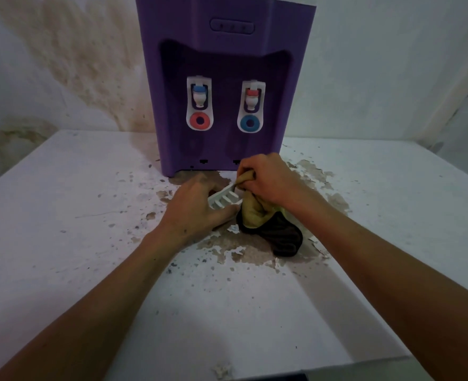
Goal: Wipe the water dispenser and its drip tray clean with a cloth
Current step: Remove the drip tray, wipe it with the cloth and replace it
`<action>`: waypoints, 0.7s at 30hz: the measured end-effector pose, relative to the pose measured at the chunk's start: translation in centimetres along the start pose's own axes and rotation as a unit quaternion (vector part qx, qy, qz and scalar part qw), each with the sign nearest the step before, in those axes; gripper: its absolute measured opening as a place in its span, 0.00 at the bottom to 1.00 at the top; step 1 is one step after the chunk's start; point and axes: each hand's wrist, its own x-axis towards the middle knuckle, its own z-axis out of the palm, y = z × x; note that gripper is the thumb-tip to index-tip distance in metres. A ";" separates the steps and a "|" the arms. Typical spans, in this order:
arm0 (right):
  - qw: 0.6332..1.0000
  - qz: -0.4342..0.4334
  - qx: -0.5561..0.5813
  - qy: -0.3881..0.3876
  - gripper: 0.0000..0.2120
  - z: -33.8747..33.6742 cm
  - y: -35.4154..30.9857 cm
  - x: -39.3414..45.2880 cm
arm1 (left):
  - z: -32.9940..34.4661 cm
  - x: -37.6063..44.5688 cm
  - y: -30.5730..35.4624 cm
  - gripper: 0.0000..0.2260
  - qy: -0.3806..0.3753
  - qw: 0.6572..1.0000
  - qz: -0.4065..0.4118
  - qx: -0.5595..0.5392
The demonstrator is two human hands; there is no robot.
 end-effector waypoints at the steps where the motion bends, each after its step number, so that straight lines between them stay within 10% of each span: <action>1: 1.000 0.001 -0.012 -0.023 0.05 -0.4 0.1 0.1 | 0.1 -0.1 0.0 0.18 0.004 1.000 0.000 0.003; 21: 0.991 0.104 -0.023 -0.081 0.13 -0.6 -0.9 1.4 | -0.7 0.4 0.6 0.22 -0.008 0.999 0.014 -0.036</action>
